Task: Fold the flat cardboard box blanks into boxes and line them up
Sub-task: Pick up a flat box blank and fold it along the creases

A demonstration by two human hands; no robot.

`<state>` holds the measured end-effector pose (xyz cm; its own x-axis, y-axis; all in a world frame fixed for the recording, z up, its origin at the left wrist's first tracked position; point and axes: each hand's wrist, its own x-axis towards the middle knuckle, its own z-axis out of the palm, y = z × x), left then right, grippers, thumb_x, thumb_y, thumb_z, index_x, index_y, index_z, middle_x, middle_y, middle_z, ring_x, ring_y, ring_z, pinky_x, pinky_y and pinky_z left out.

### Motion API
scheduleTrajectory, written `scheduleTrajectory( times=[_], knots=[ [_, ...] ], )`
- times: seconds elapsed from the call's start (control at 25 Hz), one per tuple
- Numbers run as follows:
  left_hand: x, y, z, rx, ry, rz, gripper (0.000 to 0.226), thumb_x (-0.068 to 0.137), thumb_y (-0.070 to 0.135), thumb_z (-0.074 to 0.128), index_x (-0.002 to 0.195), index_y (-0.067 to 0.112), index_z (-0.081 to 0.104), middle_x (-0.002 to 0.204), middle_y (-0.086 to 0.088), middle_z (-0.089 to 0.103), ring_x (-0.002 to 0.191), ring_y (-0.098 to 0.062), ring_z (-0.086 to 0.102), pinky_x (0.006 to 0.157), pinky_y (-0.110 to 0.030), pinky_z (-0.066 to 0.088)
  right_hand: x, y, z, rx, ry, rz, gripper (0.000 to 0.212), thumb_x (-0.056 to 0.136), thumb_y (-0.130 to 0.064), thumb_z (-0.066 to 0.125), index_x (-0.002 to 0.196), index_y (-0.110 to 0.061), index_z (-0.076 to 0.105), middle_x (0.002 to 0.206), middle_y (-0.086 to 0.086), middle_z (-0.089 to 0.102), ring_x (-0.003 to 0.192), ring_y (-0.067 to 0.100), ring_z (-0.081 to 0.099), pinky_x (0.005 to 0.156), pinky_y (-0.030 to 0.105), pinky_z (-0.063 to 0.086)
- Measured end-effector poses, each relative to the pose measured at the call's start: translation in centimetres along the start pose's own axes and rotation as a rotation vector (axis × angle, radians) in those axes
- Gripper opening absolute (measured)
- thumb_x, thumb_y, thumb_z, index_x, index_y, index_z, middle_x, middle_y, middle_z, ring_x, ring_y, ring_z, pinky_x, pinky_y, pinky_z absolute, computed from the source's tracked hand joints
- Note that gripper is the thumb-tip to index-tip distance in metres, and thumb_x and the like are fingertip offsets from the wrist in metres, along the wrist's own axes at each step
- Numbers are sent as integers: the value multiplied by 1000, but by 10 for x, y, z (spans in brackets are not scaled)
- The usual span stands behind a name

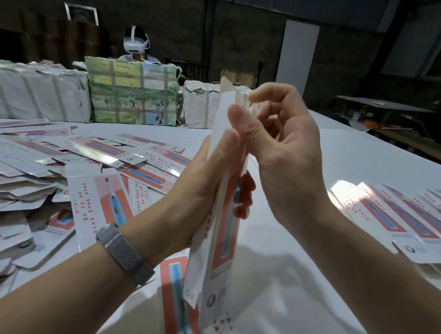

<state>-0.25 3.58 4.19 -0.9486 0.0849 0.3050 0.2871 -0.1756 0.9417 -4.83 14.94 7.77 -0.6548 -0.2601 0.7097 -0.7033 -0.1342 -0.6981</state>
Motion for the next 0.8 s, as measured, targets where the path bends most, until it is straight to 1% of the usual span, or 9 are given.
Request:
scheduleTrajectory(
  times=[0.08,0.12,0.16,0.24,0.32,0.4,0.52,0.64,0.8],
  knots=[
    [1,2,0,-48,-11,38,99,67,80,58,133,6,57,110,-36,61,96,-42,67,87,-54,59,-3,7,3,147,-22,58,21,93,-30,57,111,-21,49,89,8,48,73,14,58,59,23,51],
    [1,3,2,-74,-7,32,83,78,78,54,130,14,62,125,-36,57,114,-50,61,99,-62,51,-5,11,5,189,-53,97,24,95,-31,53,116,-21,46,95,10,50,79,16,62,62,24,55],
    [1,5,4,-93,17,25,70,86,75,48,124,19,68,129,-32,57,122,-50,56,104,-63,46,-8,15,7,200,-82,122,28,96,-33,50,122,-23,43,104,11,53,90,21,66,69,30,59],
    [2,6,6,-79,82,31,57,93,66,42,115,25,73,119,-17,70,115,-37,66,97,-51,55,-14,21,12,210,-109,124,35,99,-33,46,132,-26,39,117,11,57,105,23,66,84,38,59],
    [3,8,9,37,140,69,54,92,66,39,113,30,73,111,-2,76,104,-21,73,88,-41,61,-16,20,15,302,-113,115,36,102,-28,44,136,-27,34,122,12,60,107,20,68,86,33,58],
    [5,10,8,176,260,151,53,92,69,44,113,27,68,106,-2,76,97,-21,75,84,-47,62,-17,17,14,394,-106,130,38,102,-25,45,137,-30,31,122,8,63,108,21,68,87,34,58],
    [7,10,2,359,480,387,28,91,54,53,109,33,46,96,-4,71,84,-23,74,73,-52,61,-19,14,14,403,-98,147,41,102,-23,46,137,-35,30,117,4,66,107,27,68,89,43,58],
    [11,9,3,437,390,454,31,96,37,48,124,33,36,100,7,71,86,-14,74,72,-39,62,-19,12,16,437,-72,198,40,101,-22,46,135,-37,31,116,8,66,106,29,68,91,49,57],
    [12,1,5,388,276,475,45,100,40,47,138,31,25,112,-2,71,96,-19,74,82,-43,61,-19,13,14,491,-94,216,36,99,-33,42,134,-39,35,123,8,63,113,26,66,98,51,53]
  ],
)
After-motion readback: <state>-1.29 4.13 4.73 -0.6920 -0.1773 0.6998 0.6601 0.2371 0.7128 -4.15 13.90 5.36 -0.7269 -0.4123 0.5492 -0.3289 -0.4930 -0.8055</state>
